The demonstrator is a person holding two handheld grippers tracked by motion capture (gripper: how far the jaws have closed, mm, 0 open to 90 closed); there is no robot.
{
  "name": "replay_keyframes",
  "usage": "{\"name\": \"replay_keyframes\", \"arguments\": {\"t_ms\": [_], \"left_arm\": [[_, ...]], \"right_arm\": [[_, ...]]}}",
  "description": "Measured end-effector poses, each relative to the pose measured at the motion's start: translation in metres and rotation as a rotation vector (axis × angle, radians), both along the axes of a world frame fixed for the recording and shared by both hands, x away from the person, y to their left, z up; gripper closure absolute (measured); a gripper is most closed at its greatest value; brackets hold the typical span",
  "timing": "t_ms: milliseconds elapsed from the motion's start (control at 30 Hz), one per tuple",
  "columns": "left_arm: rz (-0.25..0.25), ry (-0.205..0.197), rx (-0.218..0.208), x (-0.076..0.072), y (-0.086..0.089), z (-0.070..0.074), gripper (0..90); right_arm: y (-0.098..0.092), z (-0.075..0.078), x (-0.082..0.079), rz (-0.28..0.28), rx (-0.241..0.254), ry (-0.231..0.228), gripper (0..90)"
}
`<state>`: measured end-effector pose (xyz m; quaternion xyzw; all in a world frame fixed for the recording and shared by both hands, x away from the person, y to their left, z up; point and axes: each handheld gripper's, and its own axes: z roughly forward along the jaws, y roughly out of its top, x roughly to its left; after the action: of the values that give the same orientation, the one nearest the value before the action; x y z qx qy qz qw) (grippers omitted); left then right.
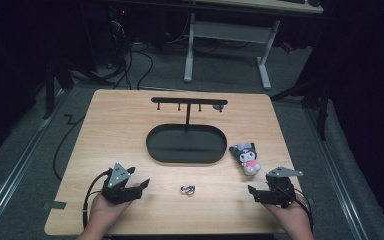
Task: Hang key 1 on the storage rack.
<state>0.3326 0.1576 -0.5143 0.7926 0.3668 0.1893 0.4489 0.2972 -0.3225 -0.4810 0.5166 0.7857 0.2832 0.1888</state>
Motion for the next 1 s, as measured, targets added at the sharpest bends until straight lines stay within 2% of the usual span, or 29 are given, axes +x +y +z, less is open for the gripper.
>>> {"name": "replay_keyframes", "arguments": {"t_ms": [167, 233, 367, 467, 600, 767, 867, 1000], "left_arm": [[0.001, -0.014, -0.011, 0.000, 0.000, -0.001, 33.1], [-0.010, -0.007, 0.005, 0.001, -0.003, -0.002, 32.5], [-0.039, -0.018, 0.059, -0.001, -0.008, -0.004, 31.2], [-0.045, -0.024, 0.054, -0.002, -0.008, -0.002, 30.9], [-0.054, -0.021, 0.071, -0.001, -0.008, -0.004, 30.2], [-0.059, -0.011, 0.062, -0.005, -0.005, -0.004, 30.0], [-0.055, -0.027, 0.042, -0.007, -0.004, -0.002, 30.2], [-0.065, -0.016, 0.060, -0.006, -0.005, -0.004, 29.7]], "right_arm": [[0.004, 0.002, 0.006, -0.002, -0.029, 0.062, 20.3], [0.005, 0.002, 0.009, -0.009, -0.039, 0.087, 20.3], [0.008, 0.001, 0.015, -0.014, -0.060, 0.139, 20.4], [0.013, 0.002, 0.021, -0.013, -0.074, 0.187, 19.6], [0.019, 0.007, 0.030, 0.004, -0.135, 0.247, 18.3], [0.023, 0.011, 0.042, 0.026, -0.161, 0.324, 18.6], [0.025, 0.015, 0.052, 0.042, -0.164, 0.387, 18.9], [0.027, 0.026, 0.065, 0.043, -0.187, 0.407, 19.2]]}}
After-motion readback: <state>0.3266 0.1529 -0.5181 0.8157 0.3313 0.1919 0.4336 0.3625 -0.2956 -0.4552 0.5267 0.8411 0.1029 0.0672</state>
